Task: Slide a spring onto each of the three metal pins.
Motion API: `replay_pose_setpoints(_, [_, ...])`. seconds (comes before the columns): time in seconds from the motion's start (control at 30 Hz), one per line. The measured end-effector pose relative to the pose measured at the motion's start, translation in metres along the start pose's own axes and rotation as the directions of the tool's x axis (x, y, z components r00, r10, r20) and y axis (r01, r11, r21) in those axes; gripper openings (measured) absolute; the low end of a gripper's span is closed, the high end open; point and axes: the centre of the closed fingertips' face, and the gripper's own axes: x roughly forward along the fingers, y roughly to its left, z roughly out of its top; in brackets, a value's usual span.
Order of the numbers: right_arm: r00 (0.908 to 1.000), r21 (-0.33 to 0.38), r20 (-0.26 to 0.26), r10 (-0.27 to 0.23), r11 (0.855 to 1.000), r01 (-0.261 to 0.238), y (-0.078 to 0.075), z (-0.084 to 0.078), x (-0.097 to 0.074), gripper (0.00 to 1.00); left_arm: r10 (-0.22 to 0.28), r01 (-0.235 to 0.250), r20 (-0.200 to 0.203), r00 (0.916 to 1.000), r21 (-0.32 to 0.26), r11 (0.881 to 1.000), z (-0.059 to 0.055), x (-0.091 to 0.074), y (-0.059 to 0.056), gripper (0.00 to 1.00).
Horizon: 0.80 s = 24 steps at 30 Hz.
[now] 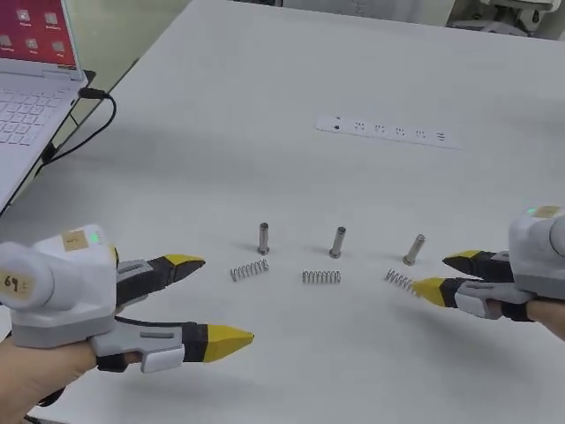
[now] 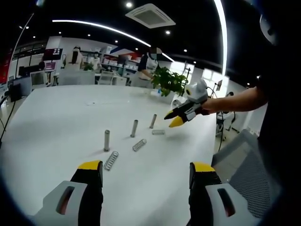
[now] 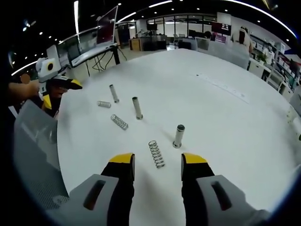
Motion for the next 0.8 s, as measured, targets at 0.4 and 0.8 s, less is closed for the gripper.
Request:
replay_pose_setpoints(0.4, [0.9993,-0.035,-0.028,0.023,0.999,-0.024,0.006,-0.005,0.004,0.34,-0.004,0.004,0.0,1.0,0.019,1.0,0.0,0.0,0.0,0.72])
replay_pose_setpoints(0.8, [0.9967,-0.079,-0.073,0.036,0.996,-0.042,0.008,-0.011,0.01,0.32,0.005,-0.006,0.011,0.9999,0.032,0.999,0.004,0.0,0.001,0.79])
